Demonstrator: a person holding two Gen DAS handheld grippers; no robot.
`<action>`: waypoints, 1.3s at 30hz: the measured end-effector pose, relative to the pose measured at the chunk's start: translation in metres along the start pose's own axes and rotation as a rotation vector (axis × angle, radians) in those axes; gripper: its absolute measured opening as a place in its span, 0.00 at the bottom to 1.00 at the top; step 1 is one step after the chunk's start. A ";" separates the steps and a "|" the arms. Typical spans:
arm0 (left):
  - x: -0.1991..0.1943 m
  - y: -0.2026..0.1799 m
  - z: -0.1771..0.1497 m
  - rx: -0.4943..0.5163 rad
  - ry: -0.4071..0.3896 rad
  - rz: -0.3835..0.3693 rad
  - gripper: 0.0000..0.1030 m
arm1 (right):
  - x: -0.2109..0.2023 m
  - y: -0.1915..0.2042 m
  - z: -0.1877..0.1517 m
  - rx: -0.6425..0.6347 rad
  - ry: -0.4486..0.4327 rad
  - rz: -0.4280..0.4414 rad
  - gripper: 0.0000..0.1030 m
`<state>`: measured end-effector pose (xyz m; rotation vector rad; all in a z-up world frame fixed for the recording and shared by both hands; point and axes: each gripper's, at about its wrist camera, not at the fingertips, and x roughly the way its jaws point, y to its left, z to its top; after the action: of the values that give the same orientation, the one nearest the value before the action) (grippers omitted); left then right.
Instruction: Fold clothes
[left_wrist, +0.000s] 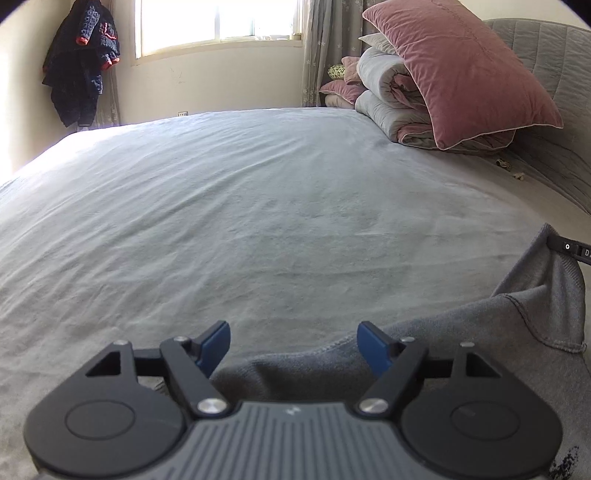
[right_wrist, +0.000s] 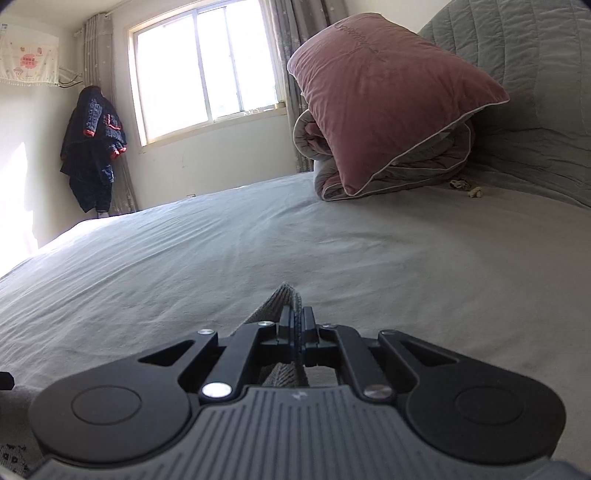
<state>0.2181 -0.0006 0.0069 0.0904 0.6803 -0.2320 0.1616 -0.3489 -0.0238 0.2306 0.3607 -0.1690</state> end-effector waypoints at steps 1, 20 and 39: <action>0.003 0.000 0.001 -0.004 0.006 0.001 0.75 | 0.001 -0.004 0.000 0.017 0.001 -0.013 0.03; -0.017 -0.037 -0.017 0.170 0.005 -0.138 0.08 | -0.006 -0.003 0.000 -0.181 0.066 -0.032 0.59; -0.083 -0.076 -0.089 0.457 0.054 -0.357 0.24 | -0.007 0.052 -0.025 -0.470 0.188 0.357 0.59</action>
<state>0.0826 -0.0454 -0.0104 0.4151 0.6851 -0.7297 0.1579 -0.2916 -0.0337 -0.1562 0.5279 0.2914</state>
